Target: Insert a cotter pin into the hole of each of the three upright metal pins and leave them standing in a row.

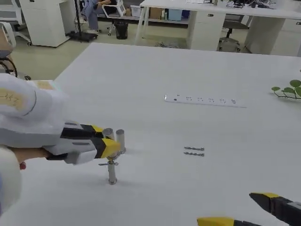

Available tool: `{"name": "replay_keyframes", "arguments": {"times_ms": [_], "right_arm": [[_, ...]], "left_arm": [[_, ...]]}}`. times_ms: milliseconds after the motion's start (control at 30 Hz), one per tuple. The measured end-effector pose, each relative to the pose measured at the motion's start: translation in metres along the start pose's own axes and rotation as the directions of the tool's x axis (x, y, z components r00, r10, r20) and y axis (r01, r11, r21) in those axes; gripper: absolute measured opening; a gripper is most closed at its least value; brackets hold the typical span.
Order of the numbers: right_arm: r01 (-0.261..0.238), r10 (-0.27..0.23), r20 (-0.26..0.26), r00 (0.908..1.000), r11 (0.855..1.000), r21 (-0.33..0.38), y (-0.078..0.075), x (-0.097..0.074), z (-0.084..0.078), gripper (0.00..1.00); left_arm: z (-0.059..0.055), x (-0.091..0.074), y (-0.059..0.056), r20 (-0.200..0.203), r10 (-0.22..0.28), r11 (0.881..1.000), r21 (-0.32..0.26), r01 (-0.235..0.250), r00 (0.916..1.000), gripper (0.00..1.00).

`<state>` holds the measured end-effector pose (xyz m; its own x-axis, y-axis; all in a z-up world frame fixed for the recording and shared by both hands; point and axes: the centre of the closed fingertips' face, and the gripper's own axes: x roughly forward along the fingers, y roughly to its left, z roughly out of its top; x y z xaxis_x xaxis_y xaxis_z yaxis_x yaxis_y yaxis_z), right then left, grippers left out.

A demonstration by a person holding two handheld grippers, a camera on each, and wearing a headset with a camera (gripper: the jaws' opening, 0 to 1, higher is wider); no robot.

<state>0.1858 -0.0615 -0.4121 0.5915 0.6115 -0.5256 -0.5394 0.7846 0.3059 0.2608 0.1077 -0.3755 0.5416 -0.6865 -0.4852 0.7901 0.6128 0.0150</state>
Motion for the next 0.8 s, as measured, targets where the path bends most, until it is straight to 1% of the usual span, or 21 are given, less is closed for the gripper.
{"name": "replay_keyframes", "arguments": {"times_ms": [67, 133, 167, 267, 333, 400, 567, 600, 633, 667, 700, 800], "right_arm": [[0.001, -0.001, -0.002, 1.0000, 1.000, 0.001, 0.000, -0.001, -0.001, 0.86], [0.003, -0.003, -0.001, 1.0000, 1.000, 0.000, 0.000, -0.002, -0.001, 0.86], [0.004, -0.004, 0.001, 1.0000, 1.000, 0.000, 0.001, -0.003, -0.001, 0.86], [0.004, -0.004, 0.003, 1.0000, 1.000, -0.002, 0.001, -0.004, 0.000, 0.86], [0.005, -0.005, 0.002, 1.0000, 1.000, -0.003, 0.002, -0.004, -0.001, 0.86], [0.003, -0.003, -0.002, 1.0000, 1.000, -0.002, 0.003, -0.004, -0.002, 0.86], [0.005, -0.005, -0.011, 0.9999, 1.000, -0.007, 0.003, -0.004, -0.005, 0.86], [0.006, -0.006, -0.011, 0.9999, 1.000, -0.006, 0.003, -0.004, -0.006, 0.86], [0.007, -0.007, -0.010, 0.9999, 1.000, -0.005, 0.003, -0.004, -0.006, 0.86], [0.008, -0.008, -0.009, 0.9999, 1.000, -0.004, 0.002, -0.005, -0.006, 0.86], [0.009, -0.009, -0.008, 0.9999, 1.000, -0.002, 0.002, -0.005, -0.006, 0.86], [0.013, -0.013, -0.009, 0.9999, 1.000, 0.003, 0.002, -0.006, -0.007, 0.86]], "left_arm": [[0.001, 0.003, -0.017, 0.000, -0.031, 0.999, 0.006, 0.031, 0.9995, 0.09], [0.000, 0.006, -0.027, -0.002, -0.050, 0.999, 0.013, 0.050, 0.9988, 0.09], [-0.002, 0.009, -0.033, -0.007, -0.058, 0.998, 0.016, 0.058, 0.9983, 0.09], [-0.008, 0.015, -0.046, -0.016, -0.073, 0.997, 0.019, 0.074, 0.9972, 0.09], [-0.013, 0.018, -0.052, -0.018, -0.081, 0.997, 0.012, 0.081, 0.9965, 0.09], [-0.019, 0.022, -0.058, -0.030, -0.081, 0.997, -0.001, 0.081, 0.9962, 0.09], [-0.030, 0.032, -0.074, -0.044, -0.099, 0.995, 0.007, 0.100, 0.9941, 0.09], [-0.033, 0.033, -0.077, -0.053, -0.107, 0.994, 0.018, 0.108, 0.9928, 0.09], [-0.038, 0.035, -0.081, -0.071, -0.113, 0.993, 0.025, 0.115, 0.9911, 0.09], [-0.040, 0.036, -0.082, -0.077, -0.114, 0.993, 0.032, 0.116, 0.9905, 0.09], [-0.045, 0.038, -0.085, -0.092, -0.116, 0.991, 0.050, 0.121, 0.9890, 0.09], [-0.052, 0.043, -0.094, -0.100, -0.133, 0.989, 0.047, 0.138, 0.9860, 0.09]]}}
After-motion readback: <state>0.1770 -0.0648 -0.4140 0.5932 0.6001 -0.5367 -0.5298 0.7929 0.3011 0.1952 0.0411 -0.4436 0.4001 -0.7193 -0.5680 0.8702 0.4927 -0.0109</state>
